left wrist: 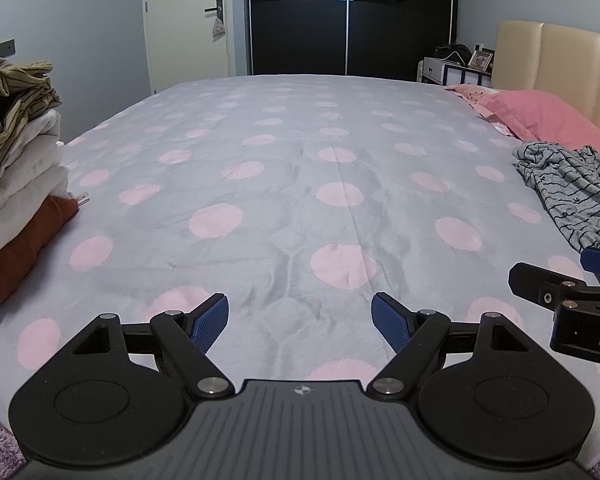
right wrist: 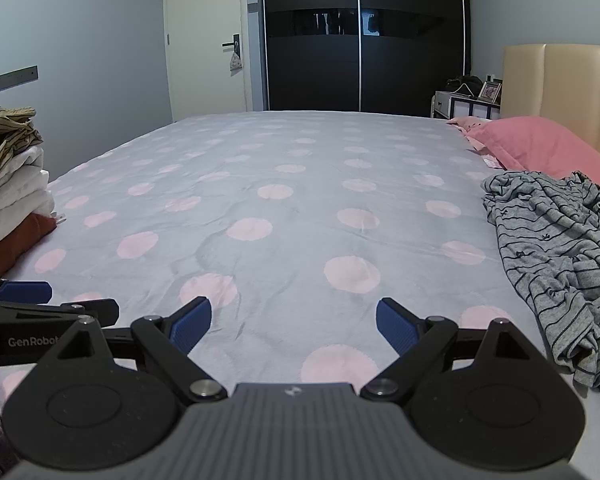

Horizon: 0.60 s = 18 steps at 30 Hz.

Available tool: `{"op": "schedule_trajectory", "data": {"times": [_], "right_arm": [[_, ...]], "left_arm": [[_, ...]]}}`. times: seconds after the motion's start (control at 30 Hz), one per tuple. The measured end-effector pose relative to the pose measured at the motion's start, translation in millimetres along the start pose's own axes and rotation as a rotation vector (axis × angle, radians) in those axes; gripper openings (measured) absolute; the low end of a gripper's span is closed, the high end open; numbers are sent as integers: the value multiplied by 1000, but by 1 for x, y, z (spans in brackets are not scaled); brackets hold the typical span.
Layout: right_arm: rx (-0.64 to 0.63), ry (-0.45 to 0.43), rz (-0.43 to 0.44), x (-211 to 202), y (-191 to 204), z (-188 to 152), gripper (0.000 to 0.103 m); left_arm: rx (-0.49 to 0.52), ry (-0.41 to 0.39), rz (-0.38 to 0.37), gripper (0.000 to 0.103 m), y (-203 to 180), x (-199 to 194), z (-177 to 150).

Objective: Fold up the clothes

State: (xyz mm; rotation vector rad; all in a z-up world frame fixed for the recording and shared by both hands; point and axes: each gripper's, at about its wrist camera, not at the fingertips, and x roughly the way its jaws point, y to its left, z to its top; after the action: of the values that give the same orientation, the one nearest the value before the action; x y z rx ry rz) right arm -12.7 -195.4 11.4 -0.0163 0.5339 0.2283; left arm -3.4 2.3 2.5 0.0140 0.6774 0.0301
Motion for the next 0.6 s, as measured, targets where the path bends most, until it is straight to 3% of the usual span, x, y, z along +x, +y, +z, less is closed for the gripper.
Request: {"op": "schedule_trajectory", "data": {"times": [0.6], "right_arm": [[-15, 10, 12, -2, 5, 0, 91]], "left_arm": [[12, -2, -4, 79, 3, 0, -2]]}}
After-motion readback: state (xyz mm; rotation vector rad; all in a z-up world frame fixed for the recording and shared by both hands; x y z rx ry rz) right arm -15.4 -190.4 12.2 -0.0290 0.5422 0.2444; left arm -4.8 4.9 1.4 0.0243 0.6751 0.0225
